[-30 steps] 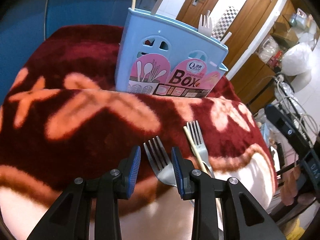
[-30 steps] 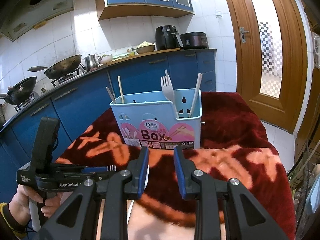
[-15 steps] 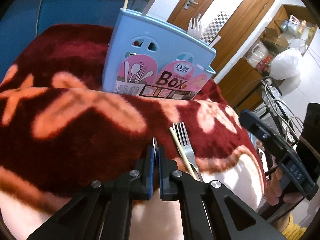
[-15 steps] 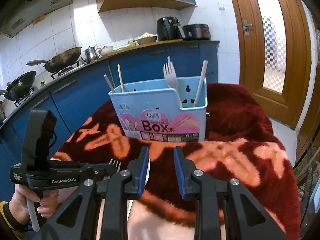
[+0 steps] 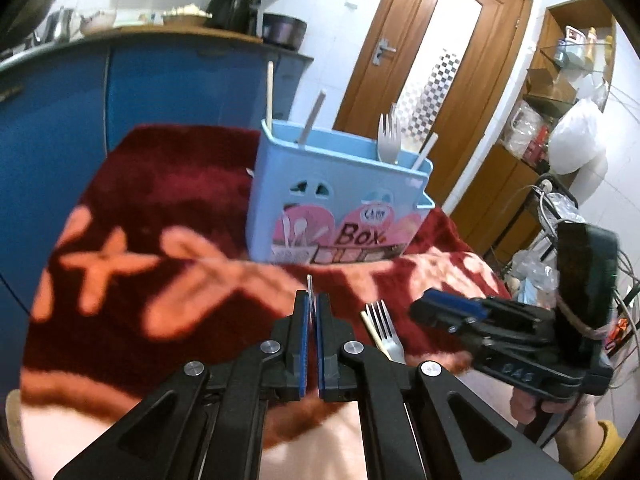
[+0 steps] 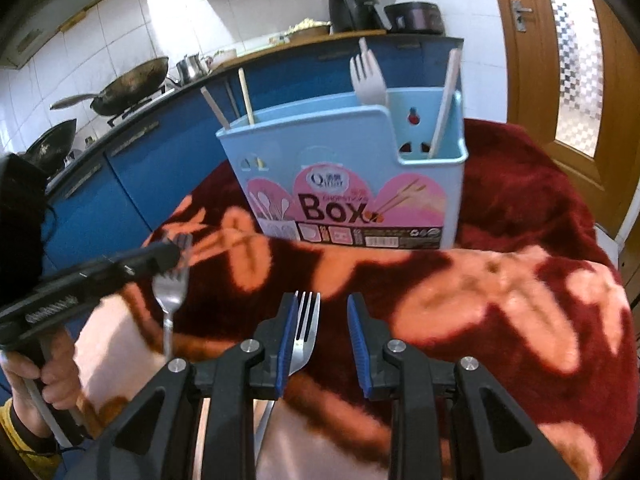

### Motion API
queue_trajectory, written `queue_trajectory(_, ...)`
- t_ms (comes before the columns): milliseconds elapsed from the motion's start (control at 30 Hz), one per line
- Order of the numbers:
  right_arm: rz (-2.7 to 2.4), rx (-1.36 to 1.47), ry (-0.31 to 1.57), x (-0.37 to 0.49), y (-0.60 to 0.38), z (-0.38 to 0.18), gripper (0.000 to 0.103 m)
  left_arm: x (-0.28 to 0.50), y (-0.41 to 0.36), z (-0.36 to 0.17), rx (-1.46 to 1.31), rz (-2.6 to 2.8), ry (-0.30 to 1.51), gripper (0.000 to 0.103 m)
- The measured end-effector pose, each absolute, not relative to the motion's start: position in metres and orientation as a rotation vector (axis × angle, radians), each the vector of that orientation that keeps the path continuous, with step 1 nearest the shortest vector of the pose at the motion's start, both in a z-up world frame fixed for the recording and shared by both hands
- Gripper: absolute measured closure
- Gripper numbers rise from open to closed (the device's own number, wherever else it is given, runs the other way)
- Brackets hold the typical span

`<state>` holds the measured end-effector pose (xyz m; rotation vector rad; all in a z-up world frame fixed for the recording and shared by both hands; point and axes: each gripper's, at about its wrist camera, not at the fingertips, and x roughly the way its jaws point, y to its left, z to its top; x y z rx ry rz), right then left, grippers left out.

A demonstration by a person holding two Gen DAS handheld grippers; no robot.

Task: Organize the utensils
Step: 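Lift both forks into the blue holder and open both tools to release them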

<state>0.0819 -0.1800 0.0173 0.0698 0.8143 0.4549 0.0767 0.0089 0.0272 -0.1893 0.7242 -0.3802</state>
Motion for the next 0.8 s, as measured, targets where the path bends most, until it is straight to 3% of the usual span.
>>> queue_trajectory(267, 0.565, 0.136, 0.915, 0.099, -0.173, -0.001, 0.075, 0.073, 0.016, 0.035, -0.178, -0.361, 0.687, 0.101)
queue_trajectory(333, 0.573, 0.160, 0.924, 0.102, -0.174, -0.003, 0.081, 0.072, 0.016, 0.034, -0.184, -0.361, 0.685, 0.101)
queue_trajectory(400, 0.587, 0.201, 0.923, 0.103, -0.179, -0.003, 0.094, 0.070, 0.016, 0.035, -0.186, -0.362, 0.680, 0.101)
queue_trajectory(433, 0.594, 0.225, 0.918, 0.103, -0.183, -0.003, 0.095, 0.069, 0.015, 0.035, -0.187, -0.362, 0.676, 0.101)
queue_trajectory(533, 0.596, 0.247, 0.882, 0.096, -0.190, 0.001, 0.100, 0.067, 0.016, 0.038, -0.186, -0.360, 0.662, 0.102)
queue_trajectory(800, 0.495, 0.145, 0.668, 0.059, -0.193, 0.044, 0.101, 0.053, 0.018, 0.059, -0.150, -0.295, 0.550, 0.102)
